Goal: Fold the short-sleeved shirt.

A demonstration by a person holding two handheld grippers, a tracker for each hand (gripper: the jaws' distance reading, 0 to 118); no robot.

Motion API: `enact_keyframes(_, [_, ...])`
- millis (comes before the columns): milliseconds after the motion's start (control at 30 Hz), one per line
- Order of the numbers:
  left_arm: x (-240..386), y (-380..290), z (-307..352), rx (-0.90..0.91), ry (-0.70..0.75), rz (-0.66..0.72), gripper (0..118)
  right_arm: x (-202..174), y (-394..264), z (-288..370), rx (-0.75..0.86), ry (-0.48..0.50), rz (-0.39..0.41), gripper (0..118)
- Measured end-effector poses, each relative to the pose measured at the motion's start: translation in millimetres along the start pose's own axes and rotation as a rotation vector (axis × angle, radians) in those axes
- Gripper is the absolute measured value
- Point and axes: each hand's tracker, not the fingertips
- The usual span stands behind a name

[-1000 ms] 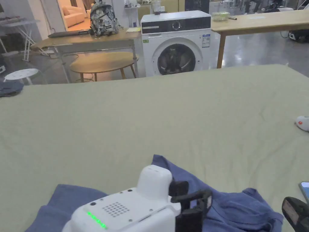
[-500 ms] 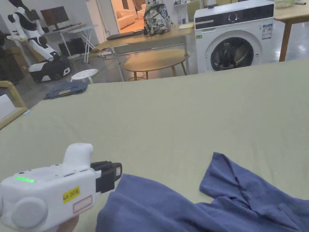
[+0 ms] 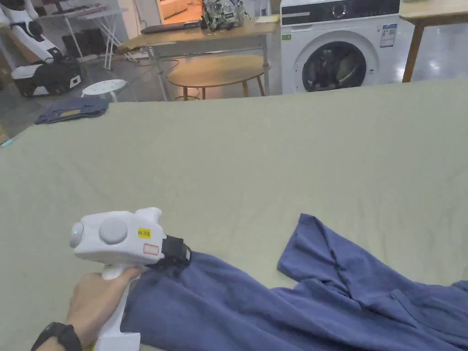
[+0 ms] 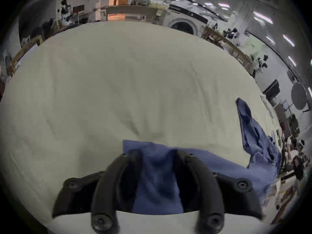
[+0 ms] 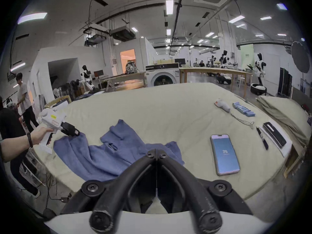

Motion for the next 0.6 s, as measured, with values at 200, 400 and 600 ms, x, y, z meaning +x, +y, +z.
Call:
enact_keyframes(200, [16.4,-12.0,-4.2,-0.013,0.044,-0.065,0,2.7,2.0,-6.7,-0.032,0.013,-0.061,0])
enact_keyframes(400, [41.8,-13.8,1.7,-0.046,0.135,-0.220,0,12.8,-4.1,-26.1,-0.135,-0.026,-0.257,68])
enact_keyframes(600, [39.5,-13.7,6.2,-0.043,0.136,-0.221,0,36.1,-46.1,-74.2,-0.329,-0.054,-0.423,7])
